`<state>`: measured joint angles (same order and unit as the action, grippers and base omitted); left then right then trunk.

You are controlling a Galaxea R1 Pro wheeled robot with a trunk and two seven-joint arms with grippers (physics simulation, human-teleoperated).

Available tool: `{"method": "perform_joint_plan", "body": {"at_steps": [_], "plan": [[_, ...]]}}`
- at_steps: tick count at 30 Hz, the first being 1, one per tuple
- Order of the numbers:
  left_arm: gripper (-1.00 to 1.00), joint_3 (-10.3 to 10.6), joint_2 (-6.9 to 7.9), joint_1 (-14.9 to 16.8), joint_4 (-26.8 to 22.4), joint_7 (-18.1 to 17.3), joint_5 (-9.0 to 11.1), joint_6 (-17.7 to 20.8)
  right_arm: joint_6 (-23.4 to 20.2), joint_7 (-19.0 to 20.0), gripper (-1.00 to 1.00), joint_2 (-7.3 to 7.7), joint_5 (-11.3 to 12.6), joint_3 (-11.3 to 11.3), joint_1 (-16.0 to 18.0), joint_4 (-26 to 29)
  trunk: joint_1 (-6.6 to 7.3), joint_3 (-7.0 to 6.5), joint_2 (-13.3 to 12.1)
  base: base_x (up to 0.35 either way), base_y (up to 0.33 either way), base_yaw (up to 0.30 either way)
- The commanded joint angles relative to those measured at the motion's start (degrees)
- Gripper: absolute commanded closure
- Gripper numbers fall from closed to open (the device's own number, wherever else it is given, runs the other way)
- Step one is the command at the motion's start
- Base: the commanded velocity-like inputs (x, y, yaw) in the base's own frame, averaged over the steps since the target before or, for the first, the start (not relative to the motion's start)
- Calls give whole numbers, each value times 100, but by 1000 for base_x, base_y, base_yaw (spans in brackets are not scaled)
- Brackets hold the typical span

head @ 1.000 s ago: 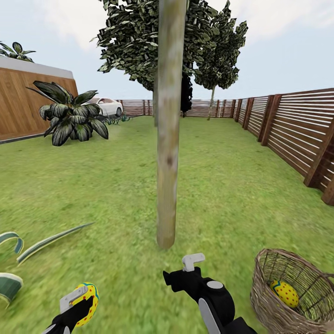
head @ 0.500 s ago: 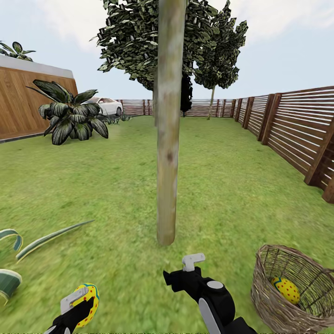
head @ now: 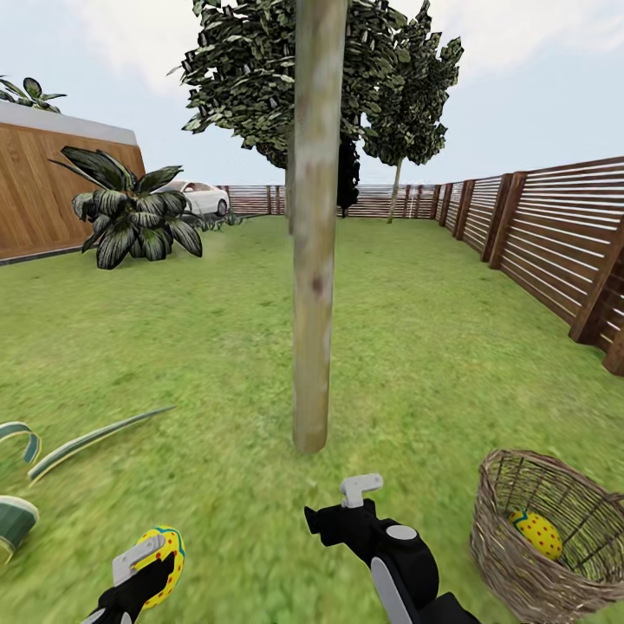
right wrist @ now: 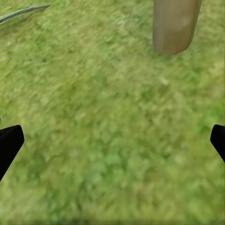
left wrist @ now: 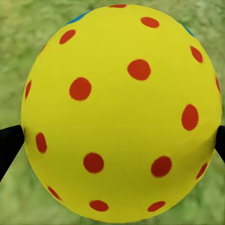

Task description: Take the three Easter eggs out of the wicker basket on the lawn in the garden, then place them on the lawn next to a single tree (choose any tree) so that all three eggs are next to the same tree and none are left in the basket.

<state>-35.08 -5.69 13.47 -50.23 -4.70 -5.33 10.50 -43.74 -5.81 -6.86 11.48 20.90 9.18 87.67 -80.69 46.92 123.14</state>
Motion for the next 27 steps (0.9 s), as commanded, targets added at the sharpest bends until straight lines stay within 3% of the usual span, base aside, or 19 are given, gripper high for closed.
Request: {"method": "perform_joint_plan", "body": {"at_steps": [1,14,20,27], "plan": [[100,-34,-10,6,-8,-48,-58,22,-21,-60,-100,1,60,4,4,5,-22,24,44,0,0,0],[100,-34,-17,6,-4,-57,-60,-77,-21,-35,-100,9,60,10,4,8,-307,258,566,0,0,0],[100,-34,-4,27,373,-51,-65,-234,-21,-47,-100,9,56,11,4,5,-439,365,806,0,0,0],[100,-34,-2,30,424,-48,-65,-305,-21,-51,-100,9,56,10,4,2,-593,491,1087,0,0,0]]}}
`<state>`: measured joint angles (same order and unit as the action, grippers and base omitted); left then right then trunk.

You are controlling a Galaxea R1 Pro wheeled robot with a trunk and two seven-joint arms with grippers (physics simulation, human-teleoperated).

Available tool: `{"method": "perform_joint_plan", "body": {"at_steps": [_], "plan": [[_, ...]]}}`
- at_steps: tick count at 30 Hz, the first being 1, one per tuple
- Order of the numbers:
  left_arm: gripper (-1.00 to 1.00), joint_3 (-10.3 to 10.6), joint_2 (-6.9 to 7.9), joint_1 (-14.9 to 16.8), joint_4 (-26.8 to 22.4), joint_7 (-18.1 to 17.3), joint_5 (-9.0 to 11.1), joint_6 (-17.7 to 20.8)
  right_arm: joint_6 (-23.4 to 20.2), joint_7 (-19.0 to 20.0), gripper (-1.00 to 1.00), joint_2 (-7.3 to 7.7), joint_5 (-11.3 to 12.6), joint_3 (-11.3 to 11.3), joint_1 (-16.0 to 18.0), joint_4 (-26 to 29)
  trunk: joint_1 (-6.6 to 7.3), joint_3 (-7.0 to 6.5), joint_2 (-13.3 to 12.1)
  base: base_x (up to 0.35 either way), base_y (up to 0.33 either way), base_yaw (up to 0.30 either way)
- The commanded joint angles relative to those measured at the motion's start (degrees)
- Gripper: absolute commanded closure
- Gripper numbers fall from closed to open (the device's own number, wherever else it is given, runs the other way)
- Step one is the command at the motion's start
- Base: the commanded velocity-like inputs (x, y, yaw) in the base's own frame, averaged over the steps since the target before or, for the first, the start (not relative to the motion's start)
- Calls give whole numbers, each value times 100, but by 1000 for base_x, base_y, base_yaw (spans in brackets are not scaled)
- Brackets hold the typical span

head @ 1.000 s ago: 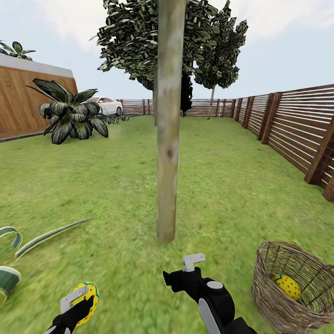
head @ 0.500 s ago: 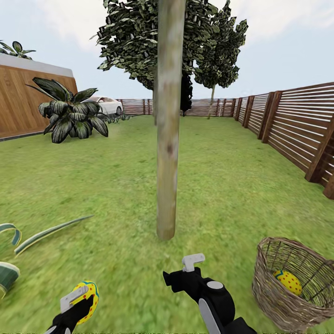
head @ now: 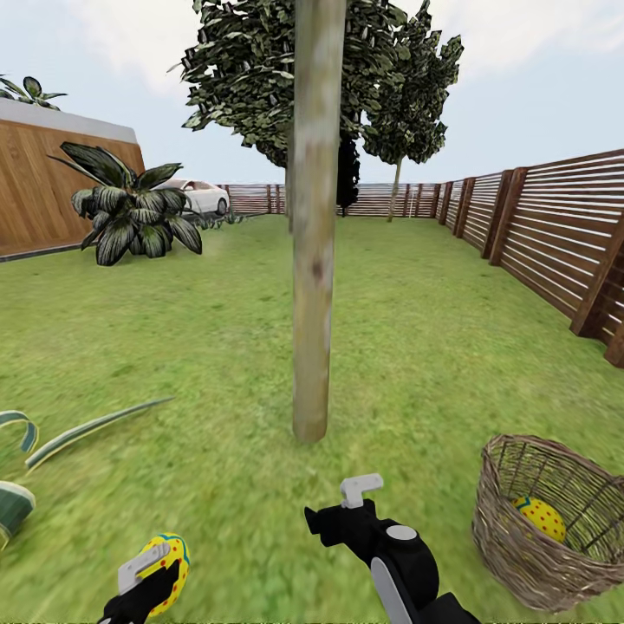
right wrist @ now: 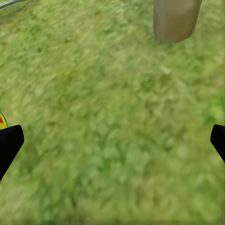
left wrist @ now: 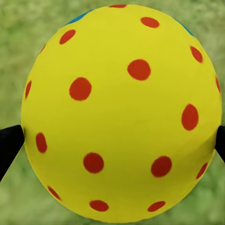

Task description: Take the three Easter eggs out of the wicker basket on the lawn in the garden, then place them on the lawn next to a single tree (choose any tree) so that all three eggs are next to the same tree and none are left in the basket.

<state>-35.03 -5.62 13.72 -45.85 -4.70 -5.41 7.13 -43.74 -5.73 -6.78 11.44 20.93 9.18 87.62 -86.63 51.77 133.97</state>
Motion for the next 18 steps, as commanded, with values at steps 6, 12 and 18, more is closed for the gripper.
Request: {"method": "perform_joint_plan", "body": {"at_steps": [6,12,18], "plan": [[100,-39,-9,7,6,-48,-59,15,-21,-60,-100,-7,61,18,4,-68,-131,114,245,0,0,0],[100,-39,-17,14,84,-25,-89,-185,57,-60,-100,-8,64,24,4,-128,-263,222,485,0,0,0],[100,-31,-10,31,229,-6,-92,-211,67,-60,-100,-8,60,50,4,-155,-395,329,726,0,0,0]]}}
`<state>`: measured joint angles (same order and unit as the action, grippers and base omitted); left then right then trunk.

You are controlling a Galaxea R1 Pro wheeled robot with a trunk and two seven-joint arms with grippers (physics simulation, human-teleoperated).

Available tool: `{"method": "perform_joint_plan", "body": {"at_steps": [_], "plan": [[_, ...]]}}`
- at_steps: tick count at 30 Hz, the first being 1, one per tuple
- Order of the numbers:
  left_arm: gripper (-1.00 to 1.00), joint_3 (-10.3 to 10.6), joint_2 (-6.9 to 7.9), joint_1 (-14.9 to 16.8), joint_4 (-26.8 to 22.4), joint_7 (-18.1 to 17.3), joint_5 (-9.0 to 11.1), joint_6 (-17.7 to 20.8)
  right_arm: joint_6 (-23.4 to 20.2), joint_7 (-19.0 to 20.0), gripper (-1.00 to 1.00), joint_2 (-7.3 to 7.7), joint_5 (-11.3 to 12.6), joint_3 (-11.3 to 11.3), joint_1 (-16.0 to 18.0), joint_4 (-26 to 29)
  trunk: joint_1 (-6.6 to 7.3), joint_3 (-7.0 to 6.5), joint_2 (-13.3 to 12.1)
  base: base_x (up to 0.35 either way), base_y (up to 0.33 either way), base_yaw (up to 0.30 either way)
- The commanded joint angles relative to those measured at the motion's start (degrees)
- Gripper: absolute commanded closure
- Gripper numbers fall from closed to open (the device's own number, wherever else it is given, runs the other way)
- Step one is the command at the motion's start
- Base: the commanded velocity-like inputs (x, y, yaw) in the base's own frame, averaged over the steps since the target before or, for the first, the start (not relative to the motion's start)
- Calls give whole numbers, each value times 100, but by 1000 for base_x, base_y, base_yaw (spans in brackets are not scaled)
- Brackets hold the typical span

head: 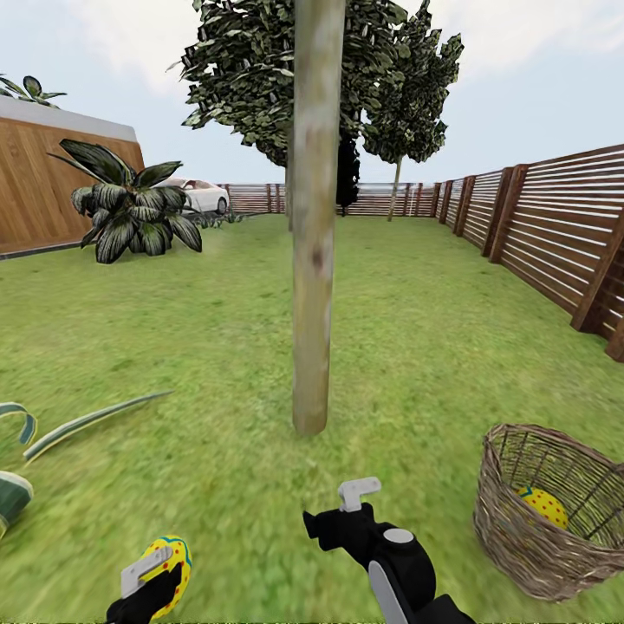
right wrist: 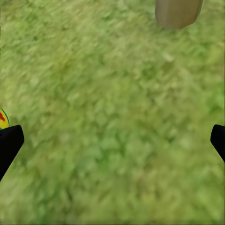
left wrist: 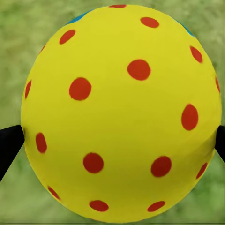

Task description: Take the three Easter eggs out of the wicker basket on the lawn in the garden, then place them on the lawn next to a single tree (choose any tree) so that all three eggs are next to the same tree and none are left in the basket.

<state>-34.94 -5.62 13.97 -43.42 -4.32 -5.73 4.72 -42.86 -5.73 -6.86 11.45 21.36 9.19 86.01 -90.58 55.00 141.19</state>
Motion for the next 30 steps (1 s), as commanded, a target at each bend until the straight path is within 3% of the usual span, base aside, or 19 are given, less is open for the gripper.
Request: {"method": "perform_joint_plan", "body": {"at_steps": [1,5,28,30], "plan": [[100,-39,-9,8,-3,-44,-59,29,-17,-63,-100,1,58,74,4,5,-21,24,44,0,0,0],[100,-39,-9,8,7,-43,-59,22,-13,-67,-100,1,55,144,4,3,-109,96,205,0,0,0],[100,-39,-7,37,273,-34,-62,-216,-11,-68,-100,1,59,174,4,3,-168,606,235,0,0,0],[100,-39,-8,42,224,-53,-60,-212,-11,-68,-100,1,61,186,4,3,-168,605,235,0,0,-14]]}}
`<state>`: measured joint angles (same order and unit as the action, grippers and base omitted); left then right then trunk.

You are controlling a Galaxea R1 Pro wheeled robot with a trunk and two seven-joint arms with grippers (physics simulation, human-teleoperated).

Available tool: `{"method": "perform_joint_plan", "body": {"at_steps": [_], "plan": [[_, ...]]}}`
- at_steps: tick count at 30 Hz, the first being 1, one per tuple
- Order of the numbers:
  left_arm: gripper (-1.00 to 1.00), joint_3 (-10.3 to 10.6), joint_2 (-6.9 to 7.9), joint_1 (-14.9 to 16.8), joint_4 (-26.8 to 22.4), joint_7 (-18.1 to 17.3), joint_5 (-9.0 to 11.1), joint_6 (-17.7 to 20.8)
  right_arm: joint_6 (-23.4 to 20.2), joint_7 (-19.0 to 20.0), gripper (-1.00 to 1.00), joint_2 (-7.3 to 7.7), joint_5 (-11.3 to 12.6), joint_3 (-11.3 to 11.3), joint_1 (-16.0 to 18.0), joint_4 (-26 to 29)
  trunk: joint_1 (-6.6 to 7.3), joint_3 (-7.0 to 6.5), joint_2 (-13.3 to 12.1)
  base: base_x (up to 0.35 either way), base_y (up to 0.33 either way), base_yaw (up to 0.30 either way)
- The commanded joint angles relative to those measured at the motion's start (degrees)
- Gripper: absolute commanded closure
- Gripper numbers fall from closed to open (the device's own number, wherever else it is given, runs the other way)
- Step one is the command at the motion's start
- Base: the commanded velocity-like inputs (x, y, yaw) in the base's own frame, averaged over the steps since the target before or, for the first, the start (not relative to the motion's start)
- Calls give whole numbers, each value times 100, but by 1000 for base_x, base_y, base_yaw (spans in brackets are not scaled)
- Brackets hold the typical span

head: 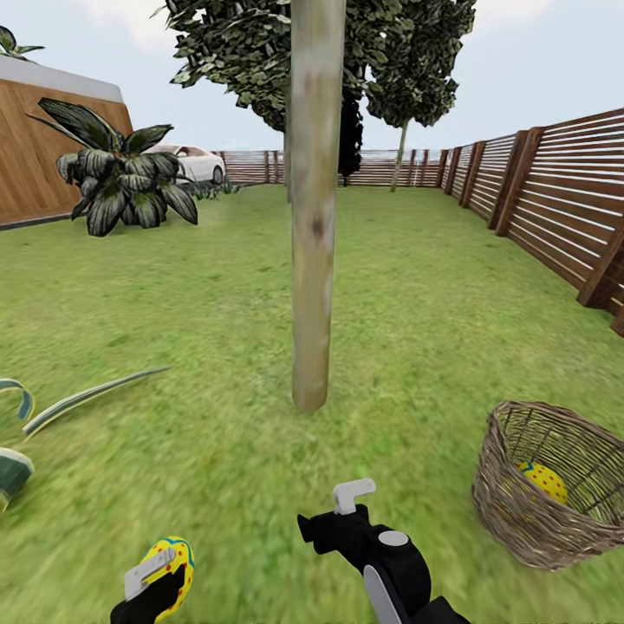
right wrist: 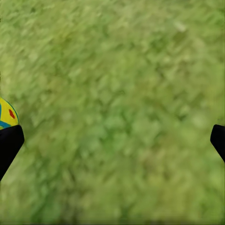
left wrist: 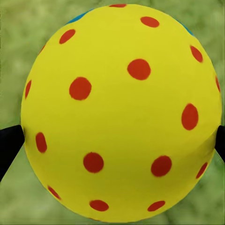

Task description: Take the three Easter eggs out of the wicker basket on the lawn in the garden, then place them on the lawn next to a single tree (choose any tree) so that all three eggs are next to the same tree and none are left in the basket.

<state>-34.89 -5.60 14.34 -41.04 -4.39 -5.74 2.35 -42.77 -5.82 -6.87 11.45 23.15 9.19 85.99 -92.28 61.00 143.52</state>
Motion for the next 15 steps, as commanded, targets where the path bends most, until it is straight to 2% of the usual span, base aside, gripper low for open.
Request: {"method": "perform_joint_plan", "body": {"at_steps": [1,6,15], "plan": [[100,-44,-10,6,-33,-59,-60,23,-21,-60,-100,1,63,13,4,6,1,3,2,0,0,-86],[100,-44,-11,0,-114,-61,-59,25,-21,-60,-100,1,64,22,4,6,1,-18,2,65,0,-139],[100,-44,-11,-1,-103,-26,-59,29,-21,-60,-100,1,62,23,4,6,1,-22,2,305,-2,-13]]}}
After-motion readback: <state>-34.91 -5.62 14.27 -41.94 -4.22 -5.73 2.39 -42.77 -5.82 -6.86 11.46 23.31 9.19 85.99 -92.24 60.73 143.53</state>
